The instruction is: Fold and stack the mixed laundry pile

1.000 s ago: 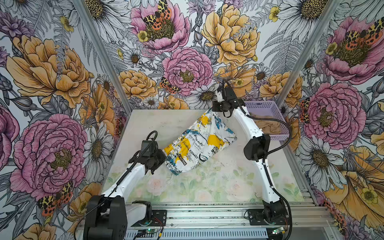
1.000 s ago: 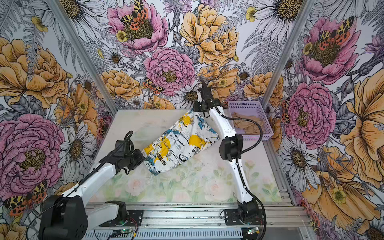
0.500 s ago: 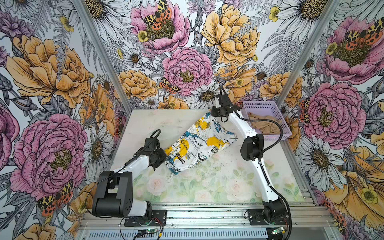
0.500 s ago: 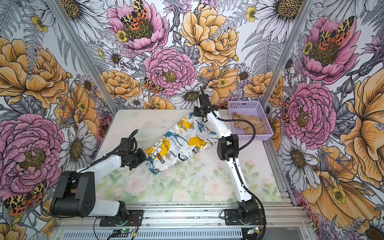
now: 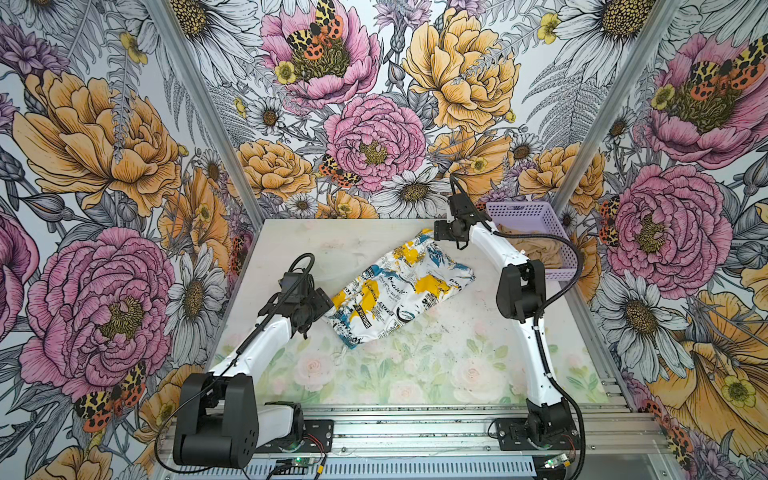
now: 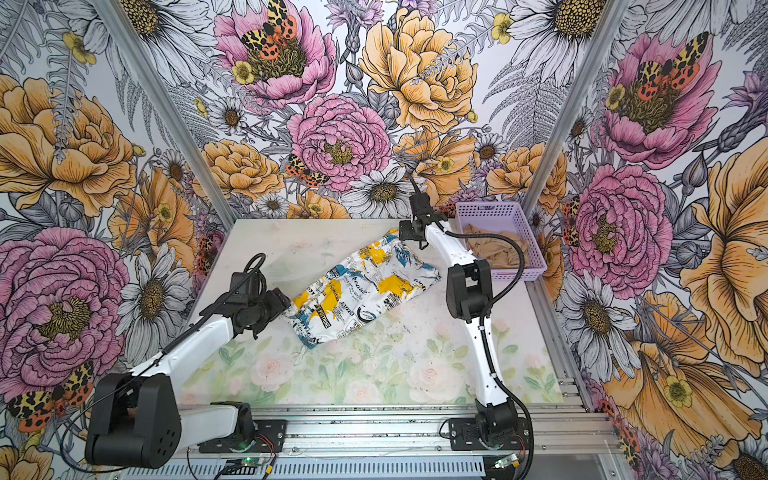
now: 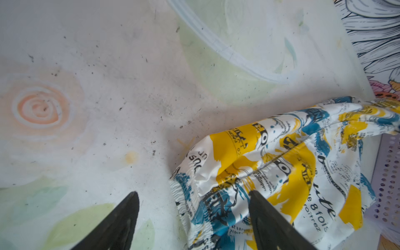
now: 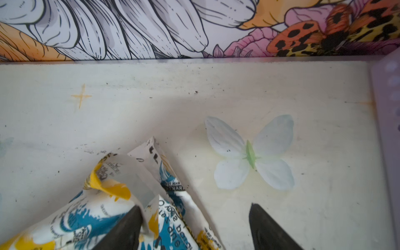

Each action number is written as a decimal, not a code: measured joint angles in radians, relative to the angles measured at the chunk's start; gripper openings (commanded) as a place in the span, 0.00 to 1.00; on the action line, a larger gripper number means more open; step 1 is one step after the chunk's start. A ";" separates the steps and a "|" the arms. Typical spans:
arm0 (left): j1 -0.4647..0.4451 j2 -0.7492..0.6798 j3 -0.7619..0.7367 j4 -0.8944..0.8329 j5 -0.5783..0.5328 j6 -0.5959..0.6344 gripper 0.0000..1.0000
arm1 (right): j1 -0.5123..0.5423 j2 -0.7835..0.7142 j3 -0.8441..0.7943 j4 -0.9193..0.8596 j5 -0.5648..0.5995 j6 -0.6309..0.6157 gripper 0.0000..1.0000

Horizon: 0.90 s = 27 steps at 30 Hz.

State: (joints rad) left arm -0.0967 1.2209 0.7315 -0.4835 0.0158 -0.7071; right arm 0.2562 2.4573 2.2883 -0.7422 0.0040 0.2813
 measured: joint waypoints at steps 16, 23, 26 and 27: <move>-0.179 0.070 0.054 -0.044 -0.054 -0.022 0.85 | 0.006 0.043 0.328 0.035 -0.033 -0.006 0.85; -0.231 0.134 0.085 -0.042 -0.049 -0.015 0.81 | 0.006 -0.053 -0.029 0.036 -0.068 -0.014 0.71; -0.242 0.184 0.086 -0.040 -0.047 0.000 0.77 | 0.007 -0.082 -0.200 0.017 -0.068 -0.031 0.70; -0.241 0.206 0.086 -0.040 -0.047 0.004 0.76 | 0.008 -0.086 -0.239 0.012 -0.063 -0.038 0.69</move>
State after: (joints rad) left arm -0.3374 1.4265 0.8177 -0.5232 -0.0311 -0.7033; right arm 0.2646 2.3714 2.0491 -0.7300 -0.0589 0.2436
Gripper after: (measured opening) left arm 0.777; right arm 0.700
